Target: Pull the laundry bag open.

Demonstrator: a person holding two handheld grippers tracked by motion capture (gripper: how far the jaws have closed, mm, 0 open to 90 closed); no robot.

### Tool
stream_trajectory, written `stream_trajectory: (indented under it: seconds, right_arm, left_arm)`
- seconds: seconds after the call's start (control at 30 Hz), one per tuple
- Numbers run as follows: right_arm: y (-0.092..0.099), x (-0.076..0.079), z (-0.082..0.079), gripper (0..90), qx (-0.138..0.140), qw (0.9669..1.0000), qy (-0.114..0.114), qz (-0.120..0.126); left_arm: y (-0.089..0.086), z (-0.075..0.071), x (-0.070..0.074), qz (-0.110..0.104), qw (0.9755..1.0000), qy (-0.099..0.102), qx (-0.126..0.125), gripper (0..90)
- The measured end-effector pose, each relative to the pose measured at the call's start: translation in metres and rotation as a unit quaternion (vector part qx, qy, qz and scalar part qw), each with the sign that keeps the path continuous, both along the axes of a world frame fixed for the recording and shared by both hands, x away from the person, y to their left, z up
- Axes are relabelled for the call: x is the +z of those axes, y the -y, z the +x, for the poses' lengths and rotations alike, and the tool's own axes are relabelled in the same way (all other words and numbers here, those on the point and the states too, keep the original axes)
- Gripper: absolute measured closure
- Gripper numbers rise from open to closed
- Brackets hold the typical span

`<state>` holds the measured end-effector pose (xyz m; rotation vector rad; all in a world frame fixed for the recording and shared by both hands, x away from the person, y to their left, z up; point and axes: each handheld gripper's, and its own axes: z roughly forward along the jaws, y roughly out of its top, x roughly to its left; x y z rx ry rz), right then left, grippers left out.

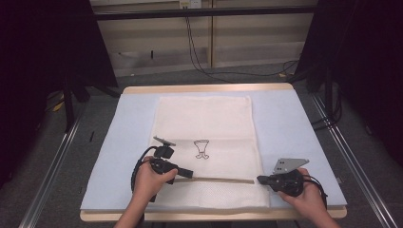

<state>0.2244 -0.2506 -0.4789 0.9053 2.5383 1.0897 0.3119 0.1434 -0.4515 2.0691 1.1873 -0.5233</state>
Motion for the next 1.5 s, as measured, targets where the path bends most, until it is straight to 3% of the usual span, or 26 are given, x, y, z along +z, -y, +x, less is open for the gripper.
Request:
stream_trajectory:
  seconds: [0.27, 0.63, 0.7, 0.83, 1.13, 1.5]
  right_arm:
    - [0.0, 0.0, 0.0, 90.0, -0.001, 1.0, -0.001, 0.002]
    - [0.0, 0.0, 0.0, 90.0, -0.002, 1.0, -0.001, 0.002]
    - [0.0, 0.0, 0.0, 90.0, -0.001, 1.0, -0.001, 0.002]
    - [0.0, 0.0, 0.0, 90.0, -0.001, 1.0, -0.001, 0.003]
    - [0.0, 0.0, 0.0, 90.0, -0.001, 1.0, 0.0, 0.002]
    - [0.0, 0.0, 0.0, 90.0, -0.001, 1.0, 0.0, 0.002]
  left_arm:
    - [-0.015, -0.002, 0.002, -0.008, 0.9998, -0.004, 0.019, 87.7]
    - [-0.026, -0.003, 0.003, -0.012, 0.9997, -0.006, 0.022, 87.7]
    - [-0.03, -0.002, 0.003, -0.003, 0.9999, 0.0, 0.016, 87.7]
    - [-0.034, -0.003, 0.003, -0.013, 0.9996, -0.011, 0.021, 87.7]
    - [-0.041, -0.003, 0.004, -0.004, 0.9996, -0.008, 0.026, 87.7]
    - [-0.065, -0.005, 0.005, 0.003, 0.9992, -0.001, 0.04, 87.7]
